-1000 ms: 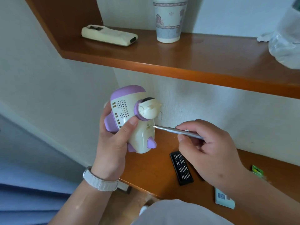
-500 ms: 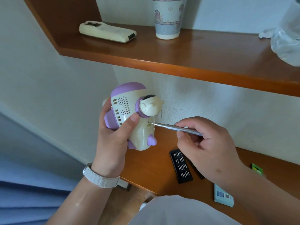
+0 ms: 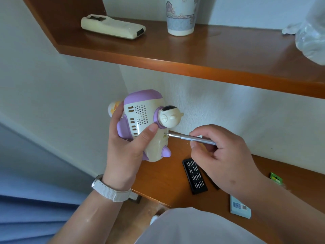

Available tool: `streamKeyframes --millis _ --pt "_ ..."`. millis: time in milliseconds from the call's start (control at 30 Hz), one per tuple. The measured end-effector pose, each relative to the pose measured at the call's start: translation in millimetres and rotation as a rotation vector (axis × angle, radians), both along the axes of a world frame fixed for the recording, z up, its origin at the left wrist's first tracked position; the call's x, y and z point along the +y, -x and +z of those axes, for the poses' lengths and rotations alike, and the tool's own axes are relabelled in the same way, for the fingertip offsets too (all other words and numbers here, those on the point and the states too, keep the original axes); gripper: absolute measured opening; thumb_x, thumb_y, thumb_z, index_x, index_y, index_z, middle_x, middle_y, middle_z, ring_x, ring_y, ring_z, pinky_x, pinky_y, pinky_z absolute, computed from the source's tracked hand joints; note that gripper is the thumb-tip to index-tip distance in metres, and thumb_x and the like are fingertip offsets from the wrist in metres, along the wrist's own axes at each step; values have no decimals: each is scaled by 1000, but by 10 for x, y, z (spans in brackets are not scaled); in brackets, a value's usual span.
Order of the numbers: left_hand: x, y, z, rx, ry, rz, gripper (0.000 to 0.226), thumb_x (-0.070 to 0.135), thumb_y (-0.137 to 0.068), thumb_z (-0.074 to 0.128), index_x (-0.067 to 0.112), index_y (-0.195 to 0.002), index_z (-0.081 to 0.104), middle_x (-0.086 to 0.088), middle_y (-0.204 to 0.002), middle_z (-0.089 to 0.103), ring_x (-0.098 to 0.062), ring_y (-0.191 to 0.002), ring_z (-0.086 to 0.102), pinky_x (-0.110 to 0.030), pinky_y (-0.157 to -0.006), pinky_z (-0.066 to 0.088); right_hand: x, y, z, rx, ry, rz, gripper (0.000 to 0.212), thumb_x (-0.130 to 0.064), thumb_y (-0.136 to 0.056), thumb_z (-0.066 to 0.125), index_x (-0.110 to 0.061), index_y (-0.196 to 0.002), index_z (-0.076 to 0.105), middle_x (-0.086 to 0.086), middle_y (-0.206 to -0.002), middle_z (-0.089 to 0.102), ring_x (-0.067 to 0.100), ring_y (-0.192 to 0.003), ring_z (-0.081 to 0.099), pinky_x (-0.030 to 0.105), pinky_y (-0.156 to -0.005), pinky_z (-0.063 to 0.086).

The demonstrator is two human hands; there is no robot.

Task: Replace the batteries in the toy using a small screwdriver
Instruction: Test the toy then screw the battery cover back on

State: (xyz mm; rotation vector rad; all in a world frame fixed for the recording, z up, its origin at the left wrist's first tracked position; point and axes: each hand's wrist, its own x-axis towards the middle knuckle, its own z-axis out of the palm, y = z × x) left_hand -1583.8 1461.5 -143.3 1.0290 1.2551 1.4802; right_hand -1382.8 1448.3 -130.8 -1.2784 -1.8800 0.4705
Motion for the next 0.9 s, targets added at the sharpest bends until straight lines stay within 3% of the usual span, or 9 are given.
streamKeyframes --millis 167,433,633,700,800,900 --pt "-3 -40 -1 2 38 -6 84 30 -71 81 30 -145 42 2 -118 67 -24 -107 69 -42 -63 62 13 -28 -1 -19 102 13 21 -16 -87 68 -33 -92 56 -23 -71 53 9 -57 50 14 -55 41" --pt "26 -102 4 51 41 -4 86 34 -67 84 34 -143 43 9 -114 67 -20 -107 69 -53 -73 63 14 -84 67 -35 192 29 9 -30 -87 57 -37 -86 53 -25 -72 55 5 -63 53 13 -59 43" --pt "69 -162 -2 76 33 -7 81 31 -70 83 36 -141 45 10 -113 68 -19 -107 69 -53 -75 63 36 -140 94 -45 229 18 4 -35 -86 55 -38 -85 53 -21 -78 57 10 -68 55 16 -60 44" --pt "86 -180 -11 78 35 -15 81 29 -70 80 34 -143 44 11 -112 68 -18 -106 69 -51 -74 63 49 -161 90 -59 226 17 7 -39 -85 52 -35 -87 57 -17 -81 59 12 -70 56 20 -60 45" --pt "110 -195 -5 71 39 -18 86 32 -67 80 33 -145 43 10 -112 68 -17 -104 69 -43 -69 64 80 -189 79 -81 209 16 18 -41 -87 50 -28 -89 62 -6 -68 59 13 -70 57 25 -61 46" --pt "128 -210 -1 70 38 -32 85 31 -69 79 31 -146 42 5 -115 67 -17 -102 70 -40 -64 63 107 -195 72 -73 220 10 20 -43 -88 49 -28 -94 61 -9 -68 59 10 -75 58 21 -63 46"
